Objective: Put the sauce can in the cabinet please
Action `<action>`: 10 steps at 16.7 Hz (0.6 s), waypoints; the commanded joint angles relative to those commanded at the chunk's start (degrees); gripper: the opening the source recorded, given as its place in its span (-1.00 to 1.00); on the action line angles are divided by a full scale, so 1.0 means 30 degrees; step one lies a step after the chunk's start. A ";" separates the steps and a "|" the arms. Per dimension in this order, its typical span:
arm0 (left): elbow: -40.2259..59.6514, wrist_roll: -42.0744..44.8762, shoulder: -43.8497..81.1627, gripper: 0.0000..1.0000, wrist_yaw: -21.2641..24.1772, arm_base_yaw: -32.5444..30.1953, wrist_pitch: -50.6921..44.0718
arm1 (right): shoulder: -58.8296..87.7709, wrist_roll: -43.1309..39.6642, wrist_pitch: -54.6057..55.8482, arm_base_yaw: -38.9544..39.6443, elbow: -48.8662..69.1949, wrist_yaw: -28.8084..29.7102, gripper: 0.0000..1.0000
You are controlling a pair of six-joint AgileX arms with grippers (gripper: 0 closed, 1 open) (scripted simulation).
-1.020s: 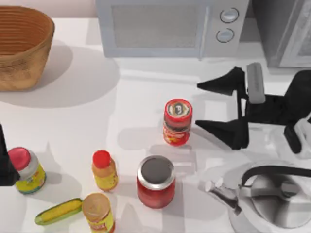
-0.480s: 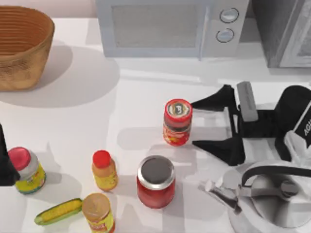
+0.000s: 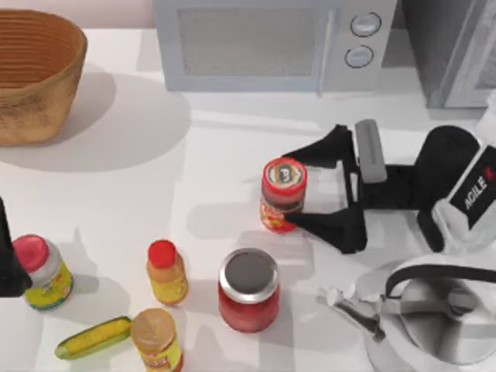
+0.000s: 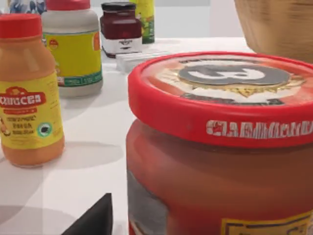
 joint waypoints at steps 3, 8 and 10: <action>0.0000 0.0000 0.0000 1.00 0.0000 0.0000 0.0000 | 0.0088 -0.0266 -0.0394 0.1252 0.0228 0.1228 1.00; 0.0000 0.0000 0.0000 1.00 0.0000 0.0000 0.0000 | 0.0115 -0.0449 -0.0328 0.1677 -0.0041 0.1663 1.00; 0.0000 0.0000 0.0000 1.00 0.0000 0.0000 0.0000 | 0.0115 -0.0449 -0.0328 0.1677 -0.0041 0.1663 0.70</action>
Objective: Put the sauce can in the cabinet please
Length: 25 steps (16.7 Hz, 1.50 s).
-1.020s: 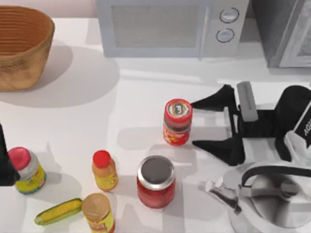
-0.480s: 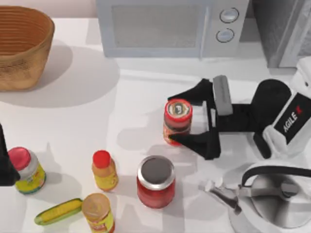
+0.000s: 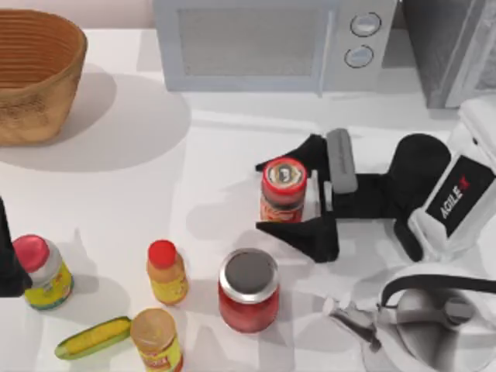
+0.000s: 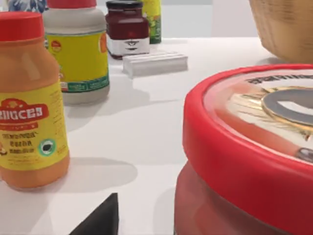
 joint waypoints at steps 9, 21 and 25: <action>0.0000 0.0000 0.0000 1.00 0.0000 0.0000 0.0000 | 0.0000 0.0000 0.0000 0.0000 0.0000 0.0000 -0.66; 0.0000 0.0000 0.0000 1.00 0.0000 0.0000 0.0000 | -0.0041 0.0027 -0.0017 -0.0068 0.0026 -0.0004 -1.00; 0.0000 0.0000 0.0000 1.00 0.0000 0.0000 0.0000 | -0.0565 0.0563 -0.0935 -0.0362 0.0578 -0.0463 -1.00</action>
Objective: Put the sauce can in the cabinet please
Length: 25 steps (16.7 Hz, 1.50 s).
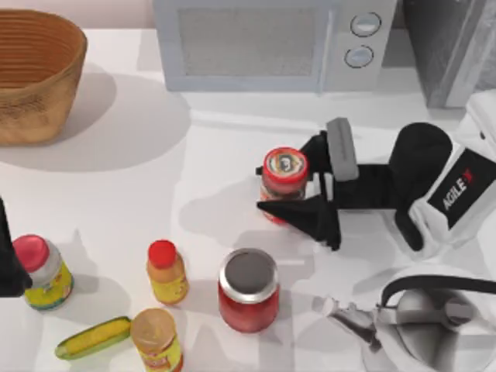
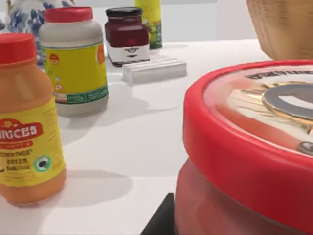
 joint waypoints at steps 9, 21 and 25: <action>0.0000 0.0000 0.0000 1.00 0.0000 0.0000 0.0000 | -0.5020 0.0972 -0.5239 0.0249 -0.0906 -0.0484 -1.00; 0.0000 0.0000 0.0000 1.00 0.0000 0.0000 0.0000 | -0.8919 -0.0209 -0.7348 0.0227 -0.1421 0.0354 -1.00; 0.0000 0.0000 0.0000 1.00 0.0000 0.0000 0.0000 | -1.0777 -0.0026 -0.9035 -0.0184 -0.3094 0.1831 -1.00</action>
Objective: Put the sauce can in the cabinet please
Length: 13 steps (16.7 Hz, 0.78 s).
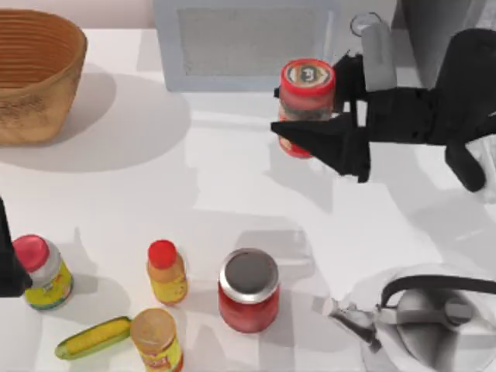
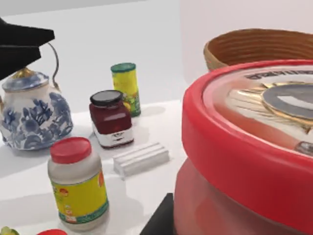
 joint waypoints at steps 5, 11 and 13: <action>0.0000 0.0000 0.0000 1.00 0.0000 0.0000 0.0000 | -0.5595 0.0000 -0.4020 -0.1887 -0.3944 0.4869 -1.00; 0.0000 0.0000 0.0000 1.00 0.0000 0.0000 0.0000 | -1.7218 -0.0618 -0.7077 -0.4377 -0.6929 1.0621 -1.00; 0.0000 0.0000 0.0000 1.00 0.0000 0.0000 0.0000 | -2.2239 -0.0760 -0.7951 -0.4631 -0.7800 1.2131 -1.00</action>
